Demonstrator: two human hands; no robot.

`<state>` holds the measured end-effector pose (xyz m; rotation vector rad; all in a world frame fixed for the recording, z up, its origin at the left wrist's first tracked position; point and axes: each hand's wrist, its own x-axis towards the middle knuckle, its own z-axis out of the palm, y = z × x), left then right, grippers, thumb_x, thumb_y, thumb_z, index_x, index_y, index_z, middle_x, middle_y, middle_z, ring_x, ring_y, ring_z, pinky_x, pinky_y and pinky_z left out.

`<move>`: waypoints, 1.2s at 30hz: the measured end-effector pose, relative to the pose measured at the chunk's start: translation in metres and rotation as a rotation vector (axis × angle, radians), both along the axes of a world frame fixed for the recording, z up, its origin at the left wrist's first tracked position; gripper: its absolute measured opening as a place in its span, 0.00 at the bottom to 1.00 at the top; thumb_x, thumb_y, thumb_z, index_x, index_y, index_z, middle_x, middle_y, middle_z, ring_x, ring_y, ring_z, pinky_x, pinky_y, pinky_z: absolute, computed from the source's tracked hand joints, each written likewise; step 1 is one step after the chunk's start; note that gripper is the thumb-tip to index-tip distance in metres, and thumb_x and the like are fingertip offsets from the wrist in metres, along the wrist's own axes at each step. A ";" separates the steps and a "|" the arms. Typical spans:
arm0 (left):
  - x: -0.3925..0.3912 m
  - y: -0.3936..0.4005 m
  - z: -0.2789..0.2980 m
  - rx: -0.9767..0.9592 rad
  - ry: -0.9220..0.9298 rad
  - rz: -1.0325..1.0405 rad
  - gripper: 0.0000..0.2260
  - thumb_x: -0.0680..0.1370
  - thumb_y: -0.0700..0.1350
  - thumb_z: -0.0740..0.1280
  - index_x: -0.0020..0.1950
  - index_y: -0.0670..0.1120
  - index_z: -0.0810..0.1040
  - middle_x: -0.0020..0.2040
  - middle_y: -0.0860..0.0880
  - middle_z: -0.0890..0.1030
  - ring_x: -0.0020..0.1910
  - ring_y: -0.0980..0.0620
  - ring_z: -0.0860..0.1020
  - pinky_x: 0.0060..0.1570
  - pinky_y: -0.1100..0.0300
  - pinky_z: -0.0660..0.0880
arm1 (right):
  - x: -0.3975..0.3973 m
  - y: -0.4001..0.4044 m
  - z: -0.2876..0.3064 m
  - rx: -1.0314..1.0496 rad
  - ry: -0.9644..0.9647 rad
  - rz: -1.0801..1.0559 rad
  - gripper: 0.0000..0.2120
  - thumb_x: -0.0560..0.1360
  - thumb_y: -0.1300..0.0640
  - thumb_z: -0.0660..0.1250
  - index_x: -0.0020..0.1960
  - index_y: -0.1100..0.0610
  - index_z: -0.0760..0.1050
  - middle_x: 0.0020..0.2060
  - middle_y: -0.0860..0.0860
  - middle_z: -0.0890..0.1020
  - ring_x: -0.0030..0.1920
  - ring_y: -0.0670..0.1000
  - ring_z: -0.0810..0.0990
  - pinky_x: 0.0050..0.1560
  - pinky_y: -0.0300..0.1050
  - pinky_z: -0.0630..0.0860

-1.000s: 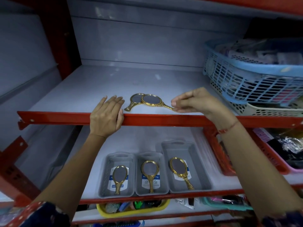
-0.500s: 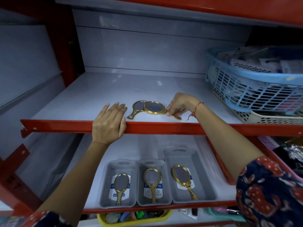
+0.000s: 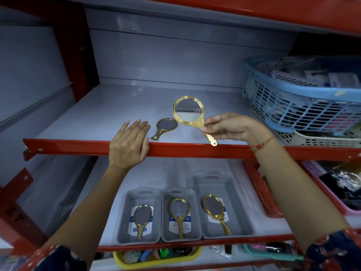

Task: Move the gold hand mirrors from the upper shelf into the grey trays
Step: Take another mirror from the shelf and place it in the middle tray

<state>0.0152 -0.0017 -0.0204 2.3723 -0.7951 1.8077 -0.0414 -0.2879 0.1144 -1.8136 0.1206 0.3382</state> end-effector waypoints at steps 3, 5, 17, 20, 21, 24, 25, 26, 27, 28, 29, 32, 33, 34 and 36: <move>-0.001 0.000 0.000 0.003 0.012 -0.002 0.20 0.82 0.46 0.52 0.59 0.40 0.83 0.58 0.44 0.85 0.60 0.46 0.82 0.65 0.48 0.74 | -0.033 0.000 -0.011 0.120 0.020 0.037 0.10 0.71 0.68 0.69 0.50 0.57 0.80 0.38 0.48 0.86 0.39 0.43 0.85 0.44 0.35 0.82; -0.003 0.000 -0.001 0.001 0.017 -0.004 0.20 0.82 0.45 0.53 0.59 0.40 0.82 0.58 0.44 0.84 0.60 0.46 0.82 0.66 0.48 0.74 | -0.051 0.000 -0.026 0.154 0.041 0.061 0.10 0.72 0.69 0.68 0.49 0.57 0.81 0.38 0.49 0.86 0.40 0.44 0.86 0.46 0.37 0.82; -0.005 0.001 -0.001 -0.007 0.059 -0.009 0.20 0.83 0.45 0.52 0.60 0.40 0.81 0.59 0.44 0.84 0.61 0.45 0.81 0.67 0.48 0.73 | -0.082 0.009 -0.166 0.040 0.384 0.004 0.09 0.69 0.68 0.72 0.46 0.57 0.79 0.39 0.50 0.86 0.39 0.45 0.84 0.44 0.36 0.82; -0.003 0.000 -0.002 -0.004 0.044 -0.001 0.19 0.82 0.45 0.52 0.60 0.41 0.81 0.59 0.44 0.84 0.61 0.46 0.81 0.67 0.49 0.73 | -0.077 0.020 -0.206 -0.076 0.447 -0.037 0.12 0.68 0.66 0.75 0.49 0.58 0.80 0.34 0.49 0.85 0.34 0.43 0.84 0.37 0.33 0.81; -0.003 0.001 -0.002 -0.003 0.040 0.002 0.19 0.82 0.46 0.52 0.60 0.41 0.81 0.59 0.44 0.84 0.61 0.46 0.81 0.67 0.49 0.73 | -0.074 0.024 -0.218 -0.074 0.472 -0.056 0.13 0.68 0.68 0.74 0.52 0.61 0.79 0.31 0.49 0.85 0.31 0.43 0.83 0.34 0.32 0.80; -0.001 0.000 -0.002 -0.001 0.015 0.008 0.20 0.82 0.46 0.52 0.60 0.41 0.81 0.58 0.45 0.84 0.61 0.46 0.81 0.67 0.49 0.72 | -0.066 0.035 -0.251 -0.062 0.528 -0.146 0.12 0.69 0.70 0.73 0.51 0.66 0.77 0.38 0.54 0.83 0.36 0.47 0.80 0.32 0.33 0.78; 0.000 0.000 -0.003 0.002 0.008 0.010 0.20 0.82 0.46 0.52 0.60 0.41 0.81 0.58 0.45 0.84 0.61 0.47 0.81 0.67 0.50 0.72 | -0.062 0.038 -0.262 -0.077 0.522 -0.170 0.11 0.68 0.70 0.73 0.49 0.66 0.77 0.43 0.58 0.83 0.39 0.49 0.81 0.33 0.34 0.78; 0.001 0.000 -0.003 0.005 0.003 0.010 0.20 0.82 0.46 0.51 0.60 0.42 0.81 0.58 0.45 0.84 0.61 0.47 0.81 0.67 0.50 0.72 | -0.059 0.041 -0.271 -0.108 0.503 -0.191 0.11 0.67 0.70 0.74 0.48 0.66 0.77 0.48 0.60 0.84 0.42 0.52 0.82 0.36 0.37 0.79; 0.002 0.000 -0.003 0.007 -0.001 0.009 0.21 0.82 0.46 0.51 0.60 0.42 0.81 0.58 0.45 0.84 0.61 0.47 0.81 0.67 0.50 0.72 | -0.056 0.043 -0.280 -0.155 0.480 -0.211 0.11 0.67 0.69 0.75 0.47 0.66 0.77 0.51 0.62 0.84 0.46 0.55 0.84 0.41 0.41 0.81; 0.003 0.000 -0.004 0.008 -0.004 0.010 0.21 0.82 0.47 0.51 0.60 0.42 0.81 0.59 0.45 0.84 0.61 0.47 0.81 0.67 0.50 0.72 | -0.053 0.045 -0.288 -0.197 0.456 -0.220 0.11 0.66 0.68 0.75 0.47 0.66 0.77 0.52 0.64 0.84 0.50 0.58 0.84 0.46 0.45 0.82; 0.003 0.000 -0.004 0.010 -0.008 0.011 0.21 0.82 0.47 0.51 0.60 0.42 0.81 0.59 0.45 0.84 0.61 0.47 0.81 0.67 0.50 0.72 | -0.051 0.048 -0.295 -0.242 0.442 -0.223 0.11 0.66 0.67 0.75 0.46 0.67 0.78 0.51 0.64 0.84 0.52 0.59 0.84 0.51 0.49 0.82; 0.004 0.001 -0.005 0.013 -0.018 0.015 0.21 0.82 0.47 0.51 0.60 0.42 0.81 0.59 0.45 0.84 0.62 0.47 0.81 0.67 0.50 0.72 | -0.045 0.054 -0.308 -0.419 0.376 -0.177 0.11 0.63 0.64 0.78 0.41 0.67 0.81 0.44 0.62 0.86 0.47 0.58 0.86 0.51 0.54 0.82; 0.005 0.001 -0.005 0.013 -0.022 0.017 0.21 0.82 0.47 0.51 0.60 0.42 0.82 0.59 0.45 0.84 0.61 0.47 0.81 0.67 0.50 0.72 | -0.045 0.057 -0.308 -0.516 0.350 -0.132 0.10 0.62 0.63 0.78 0.39 0.66 0.81 0.41 0.60 0.85 0.43 0.57 0.85 0.49 0.52 0.82; 0.005 0.001 -0.005 0.014 -0.026 0.018 0.21 0.82 0.47 0.51 0.60 0.42 0.82 0.58 0.45 0.84 0.61 0.47 0.81 0.67 0.50 0.72 | -0.045 0.060 -0.307 -0.610 0.326 -0.082 0.08 0.62 0.62 0.78 0.37 0.64 0.80 0.37 0.58 0.83 0.40 0.54 0.83 0.46 0.49 0.82; 0.005 0.000 -0.005 0.016 -0.028 0.018 0.21 0.81 0.47 0.51 0.60 0.42 0.82 0.58 0.46 0.84 0.62 0.48 0.81 0.67 0.50 0.72 | -0.046 0.065 -0.302 -0.720 0.321 -0.006 0.06 0.65 0.63 0.75 0.33 0.63 0.78 0.32 0.54 0.78 0.38 0.52 0.78 0.32 0.42 0.77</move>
